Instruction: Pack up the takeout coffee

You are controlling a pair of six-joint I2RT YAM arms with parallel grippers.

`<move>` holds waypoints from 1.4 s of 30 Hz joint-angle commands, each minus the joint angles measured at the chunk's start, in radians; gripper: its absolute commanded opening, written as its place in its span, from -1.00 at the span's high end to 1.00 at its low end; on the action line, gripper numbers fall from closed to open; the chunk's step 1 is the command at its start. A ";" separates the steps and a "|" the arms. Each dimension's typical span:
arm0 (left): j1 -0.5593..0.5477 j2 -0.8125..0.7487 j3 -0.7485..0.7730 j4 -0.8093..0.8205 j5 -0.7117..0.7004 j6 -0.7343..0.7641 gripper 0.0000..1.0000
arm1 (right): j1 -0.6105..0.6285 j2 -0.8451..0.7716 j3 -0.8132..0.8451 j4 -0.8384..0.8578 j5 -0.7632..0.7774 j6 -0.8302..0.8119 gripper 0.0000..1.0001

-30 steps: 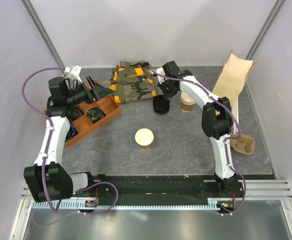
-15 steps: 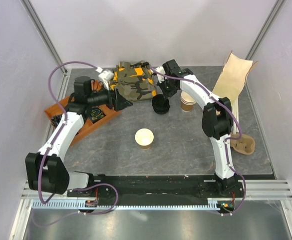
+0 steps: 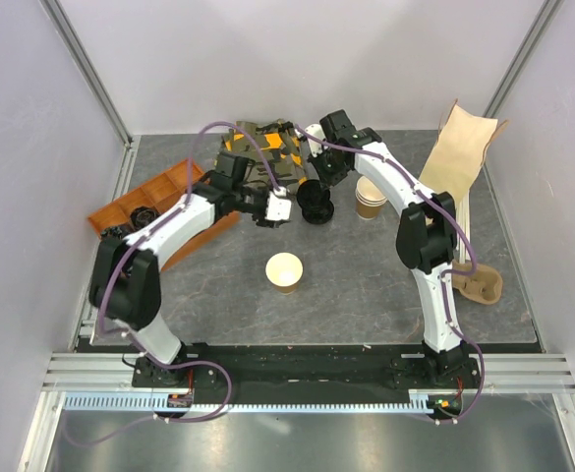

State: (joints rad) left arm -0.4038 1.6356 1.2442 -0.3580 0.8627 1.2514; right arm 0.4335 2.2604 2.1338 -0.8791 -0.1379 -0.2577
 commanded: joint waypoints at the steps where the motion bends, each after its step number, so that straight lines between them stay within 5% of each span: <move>1: -0.030 0.101 0.061 -0.004 -0.022 0.341 -0.25 | -0.004 0.019 0.046 -0.026 -0.011 -0.006 1.00; 6: -0.062 0.158 0.077 0.034 -0.050 0.404 0.01 | -0.002 0.022 0.037 -0.027 -0.005 -0.015 1.00; 42: -0.130 0.351 0.215 0.090 -0.197 0.413 0.20 | -0.004 0.025 0.049 -0.032 0.008 -0.035 1.00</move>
State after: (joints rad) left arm -0.5236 1.9709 1.4147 -0.2749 0.6811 1.6127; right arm 0.4297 2.2791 2.1361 -0.9070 -0.1307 -0.2844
